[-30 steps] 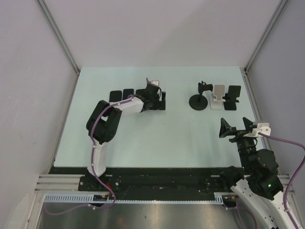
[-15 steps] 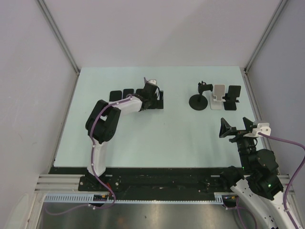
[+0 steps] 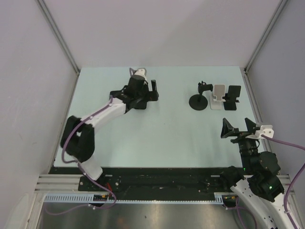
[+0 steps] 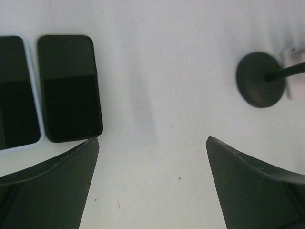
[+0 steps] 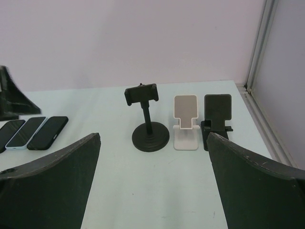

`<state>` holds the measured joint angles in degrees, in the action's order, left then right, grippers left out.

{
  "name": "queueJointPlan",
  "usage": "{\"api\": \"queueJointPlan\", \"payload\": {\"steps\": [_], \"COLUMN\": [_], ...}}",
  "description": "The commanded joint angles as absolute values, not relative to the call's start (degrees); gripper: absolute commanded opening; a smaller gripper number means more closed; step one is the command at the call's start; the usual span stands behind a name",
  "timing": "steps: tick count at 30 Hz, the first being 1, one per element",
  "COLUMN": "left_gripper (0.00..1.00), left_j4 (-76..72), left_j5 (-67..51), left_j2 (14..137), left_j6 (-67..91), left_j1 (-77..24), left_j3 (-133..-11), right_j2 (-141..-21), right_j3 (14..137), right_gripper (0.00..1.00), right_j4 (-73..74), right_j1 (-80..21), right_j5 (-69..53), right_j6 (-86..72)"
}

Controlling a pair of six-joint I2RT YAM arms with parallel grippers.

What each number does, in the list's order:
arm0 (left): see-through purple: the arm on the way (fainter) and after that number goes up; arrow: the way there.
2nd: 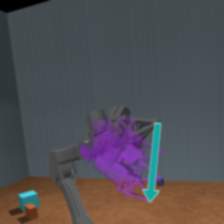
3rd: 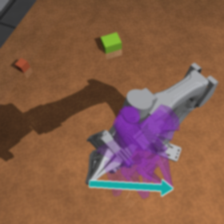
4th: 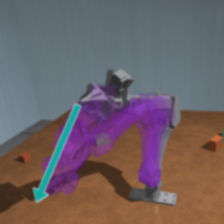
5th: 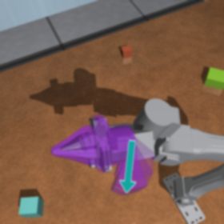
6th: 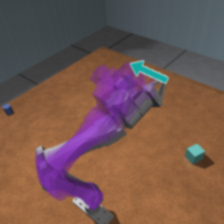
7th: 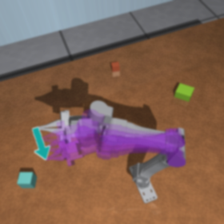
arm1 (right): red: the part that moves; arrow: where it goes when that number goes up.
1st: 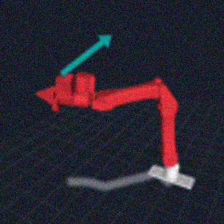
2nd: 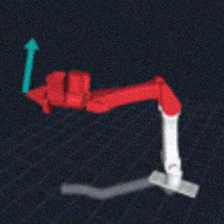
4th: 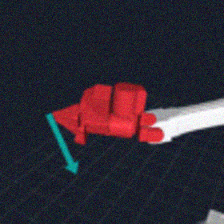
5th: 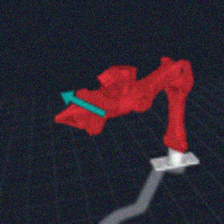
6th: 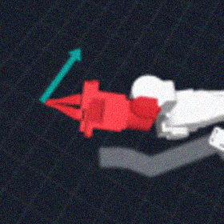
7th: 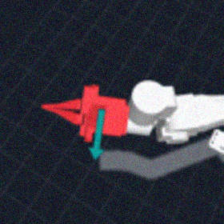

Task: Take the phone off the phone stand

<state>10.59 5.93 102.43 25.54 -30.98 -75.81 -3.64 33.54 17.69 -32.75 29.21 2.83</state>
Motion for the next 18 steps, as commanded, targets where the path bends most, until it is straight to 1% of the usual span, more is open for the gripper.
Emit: {"api": "queueJointPlan", "payload": {"steps": [1,4,7,10,12,13,15,16,18], "left_gripper": [1.00,1.00,1.00,1.00,1.00,1.00,1.00,1.00,1.00], "left_j4": [9.49,9.41,9.75,10.54,11.33,11.77,12.91,13.27,14.06], "left_j5": [7.91,8.26,8.96,14.75,18.61,19.76,22.13,23.80,25.48], "left_j2": [87.91,74.85,65.77,49.90,43.80,38.29,32.81,27.74,23.05], "left_j6": [28.21,28.91,29.79,29.27,27.52,25.25,22.95,20.76,18.82], "left_j1": [-28.14,-25.68,-22.87,-21.98,-21.88,-21.88,-21.88,-21.88,-21.88], "left_j3": [-68.67,-62.61,-56.46,-51.18,-49.32,-48.09,-47.20,-46.41,-45.71], "right_j2": [-2.02,-1.85,-1.85,-1.85,-1.85,-1.85,-1.85,-1.85,-1.85], "right_j3": [33.49,33.57,33.75,34.01,34.10,34.10,34.36,34.37,34.37], "right_gripper": [1.00,1.00,1.00,1.00,1.00,1.00,1.00,1.00,1.00], "right_j4": [16.17,16.08,16.26,16.70,16.87,16.96,17.05,17.22,17.31], "right_j1": [-32.52,-32.43,-32.34,-32.26,-32.26,-32.08,-32.08,-31.91,-31.64], "right_j5": [31.72,32.96,33.48,34.62,35.85,36.38,38.31,38.93,40.43], "right_j6": [3.34,3.34,2.99,2.73,2.55,2.55,2.46,2.37,2.29]}}
